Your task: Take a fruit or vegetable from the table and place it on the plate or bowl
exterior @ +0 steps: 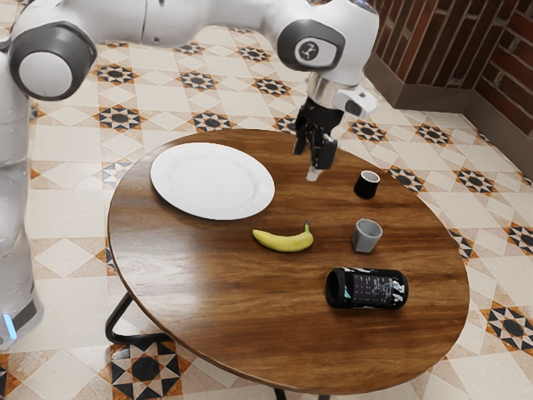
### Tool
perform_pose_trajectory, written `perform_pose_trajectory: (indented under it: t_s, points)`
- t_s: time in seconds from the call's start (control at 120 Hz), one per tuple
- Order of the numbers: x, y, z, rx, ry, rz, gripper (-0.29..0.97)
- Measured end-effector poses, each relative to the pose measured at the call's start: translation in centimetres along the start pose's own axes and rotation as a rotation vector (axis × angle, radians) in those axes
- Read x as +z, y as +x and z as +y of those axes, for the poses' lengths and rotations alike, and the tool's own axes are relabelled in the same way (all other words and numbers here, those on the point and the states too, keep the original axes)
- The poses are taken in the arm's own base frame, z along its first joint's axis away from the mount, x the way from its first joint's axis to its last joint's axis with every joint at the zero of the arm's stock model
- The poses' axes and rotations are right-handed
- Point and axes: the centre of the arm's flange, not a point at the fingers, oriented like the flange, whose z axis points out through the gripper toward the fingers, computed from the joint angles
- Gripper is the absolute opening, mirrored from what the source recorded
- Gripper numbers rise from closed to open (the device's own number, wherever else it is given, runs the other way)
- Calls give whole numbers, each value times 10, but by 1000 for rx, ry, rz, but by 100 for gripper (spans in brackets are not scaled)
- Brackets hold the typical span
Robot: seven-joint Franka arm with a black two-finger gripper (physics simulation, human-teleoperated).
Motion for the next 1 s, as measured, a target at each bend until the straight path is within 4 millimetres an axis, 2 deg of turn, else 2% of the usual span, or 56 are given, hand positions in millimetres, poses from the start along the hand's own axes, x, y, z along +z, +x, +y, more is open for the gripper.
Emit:
perform_pose_trajectory:
  t_s: [0.092,0.208,0.492,0.55,0.708,0.85,1.0]
  points:
    - [33,-21,0,-7,-1,-10,68]
    - [62,-30,2,-14,-4,0,68]
    - [85,-29,25,14,-8,92,68]
    - [89,-33,21,5,-9,101,68]
    - [91,-34,-6,-49,-10,130,68]
    - [94,-33,1,-42,-11,144,68]
    - [105,-35,2,-43,-12,142,68]
